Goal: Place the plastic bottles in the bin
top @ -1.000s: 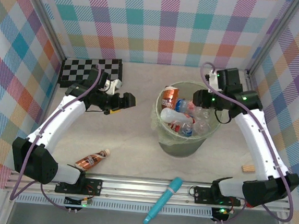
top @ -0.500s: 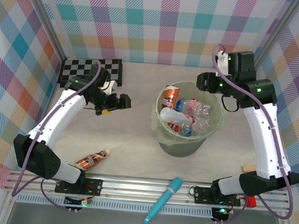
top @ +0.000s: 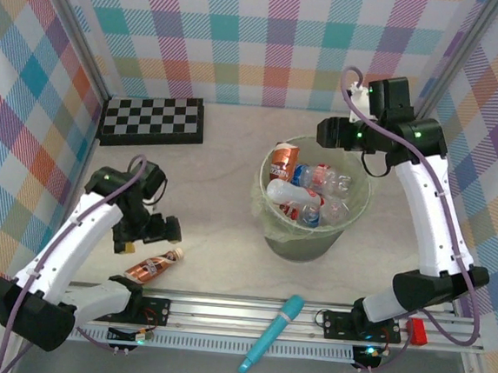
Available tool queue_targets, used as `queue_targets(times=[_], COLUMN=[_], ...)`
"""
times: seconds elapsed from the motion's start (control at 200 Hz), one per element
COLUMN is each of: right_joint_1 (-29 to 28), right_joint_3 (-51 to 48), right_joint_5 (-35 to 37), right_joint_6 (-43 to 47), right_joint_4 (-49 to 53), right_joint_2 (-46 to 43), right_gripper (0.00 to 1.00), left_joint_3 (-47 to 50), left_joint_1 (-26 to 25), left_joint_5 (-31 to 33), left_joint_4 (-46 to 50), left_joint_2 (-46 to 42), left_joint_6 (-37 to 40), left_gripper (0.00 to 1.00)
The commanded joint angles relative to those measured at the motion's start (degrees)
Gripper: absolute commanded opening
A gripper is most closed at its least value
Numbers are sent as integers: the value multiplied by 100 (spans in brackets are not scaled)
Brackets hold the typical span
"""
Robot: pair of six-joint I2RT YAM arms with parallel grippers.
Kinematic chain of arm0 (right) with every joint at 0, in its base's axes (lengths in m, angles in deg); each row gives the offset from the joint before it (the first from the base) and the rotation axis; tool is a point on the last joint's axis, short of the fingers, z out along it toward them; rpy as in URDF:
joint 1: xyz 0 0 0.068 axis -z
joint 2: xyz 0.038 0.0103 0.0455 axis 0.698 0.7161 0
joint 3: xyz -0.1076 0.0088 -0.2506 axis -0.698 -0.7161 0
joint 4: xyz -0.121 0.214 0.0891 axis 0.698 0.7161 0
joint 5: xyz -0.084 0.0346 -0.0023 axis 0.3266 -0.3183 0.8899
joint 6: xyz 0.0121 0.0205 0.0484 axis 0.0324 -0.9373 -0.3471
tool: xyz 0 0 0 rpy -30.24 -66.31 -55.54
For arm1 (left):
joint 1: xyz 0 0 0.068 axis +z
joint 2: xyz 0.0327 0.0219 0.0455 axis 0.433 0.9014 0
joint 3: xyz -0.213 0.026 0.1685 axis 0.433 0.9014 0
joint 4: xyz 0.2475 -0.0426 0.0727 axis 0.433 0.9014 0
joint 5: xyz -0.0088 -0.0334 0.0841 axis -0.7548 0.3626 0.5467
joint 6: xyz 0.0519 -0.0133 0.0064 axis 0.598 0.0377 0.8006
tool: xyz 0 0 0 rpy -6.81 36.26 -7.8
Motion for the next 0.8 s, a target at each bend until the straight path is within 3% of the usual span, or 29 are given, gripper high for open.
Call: queue_targets(times=[0.0, 0.37, 0.615, 0.795], right_joint_1=[4, 73, 140, 174], right_joint_3=[242, -10, -96, -207], right_joint_5=[-223, -54, -44, -75], right_joint_6=[164, 281, 297, 303], right_joint_4=[104, 202, 189, 169], right_joint_2=[62, -238, -360, -449], right_gripper=[67, 67, 67, 67], left_joint_3=[363, 1558, 1518, 1435], left_joint_1=[-190, -651, -1211, -1253], left_joint_5=[309, 451, 529, 727], left_joint_4=[-166, -1534, -1729, -1928], left_joint_2=[73, 851, 1578, 2054], left_joint_6=[-450, -446, -540, -568], left_gripper=[100, 100, 100, 100])
